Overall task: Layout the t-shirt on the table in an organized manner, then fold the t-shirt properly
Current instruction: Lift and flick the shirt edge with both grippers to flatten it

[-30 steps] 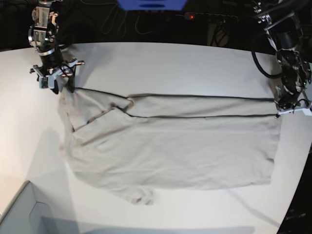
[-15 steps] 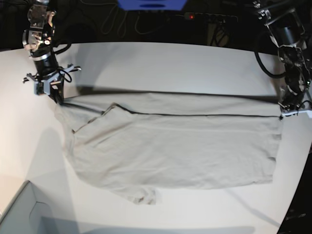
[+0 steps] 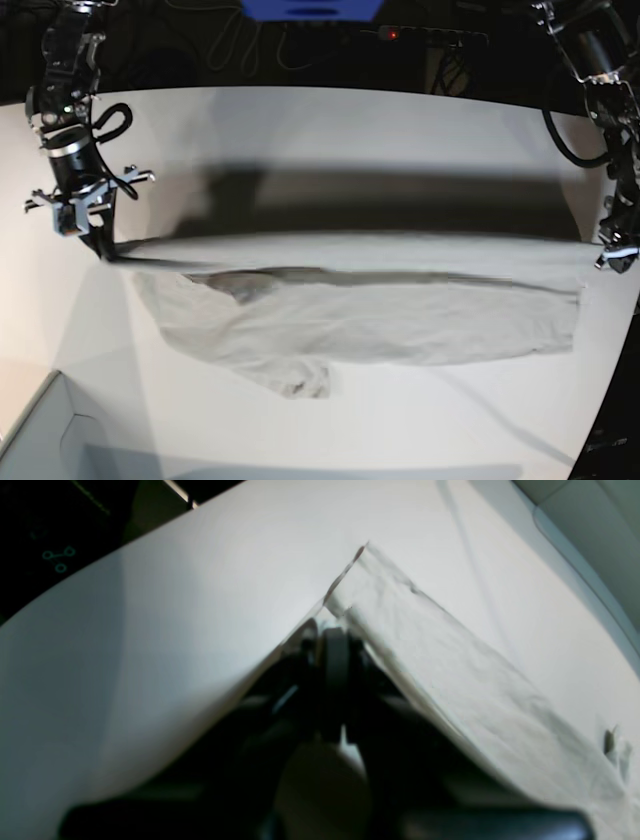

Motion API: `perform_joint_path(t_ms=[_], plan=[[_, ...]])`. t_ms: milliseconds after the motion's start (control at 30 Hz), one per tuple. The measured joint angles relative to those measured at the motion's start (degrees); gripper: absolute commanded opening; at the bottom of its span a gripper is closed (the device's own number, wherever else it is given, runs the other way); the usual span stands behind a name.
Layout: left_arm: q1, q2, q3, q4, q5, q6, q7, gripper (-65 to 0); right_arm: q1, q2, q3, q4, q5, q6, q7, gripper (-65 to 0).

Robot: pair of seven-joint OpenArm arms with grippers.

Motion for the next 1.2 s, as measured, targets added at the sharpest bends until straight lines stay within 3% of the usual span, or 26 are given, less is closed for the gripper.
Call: perform_joint_path(t_ms=[400,600,800,1200], plan=[[7.1,0.3,-0.2,-0.6,0.0,0.0,-0.1,-65.0,-9.0,-0.8,0.0,0.0,0.0,-0.1,-0.1,-65.0],[10.7,2.1,-5.4,-0.5,-0.2,-0.2,0.0,-65.0,-14.6,-2.3,0.0,-0.2,0.0,0.0,0.1,-65.0],[14.6,2.4,-6.0,0.1,0.0,-0.2,0.0,-65.0,-19.7,-1.9,0.0,-0.2,6.6,0.0,-0.1,-65.0],[17.4,5.7,-6.2,0.1,0.0,-0.1,-0.5,-65.0,-21.4,-1.9,0.0,-5.5,7.4,-0.1,0.0,-65.0]])
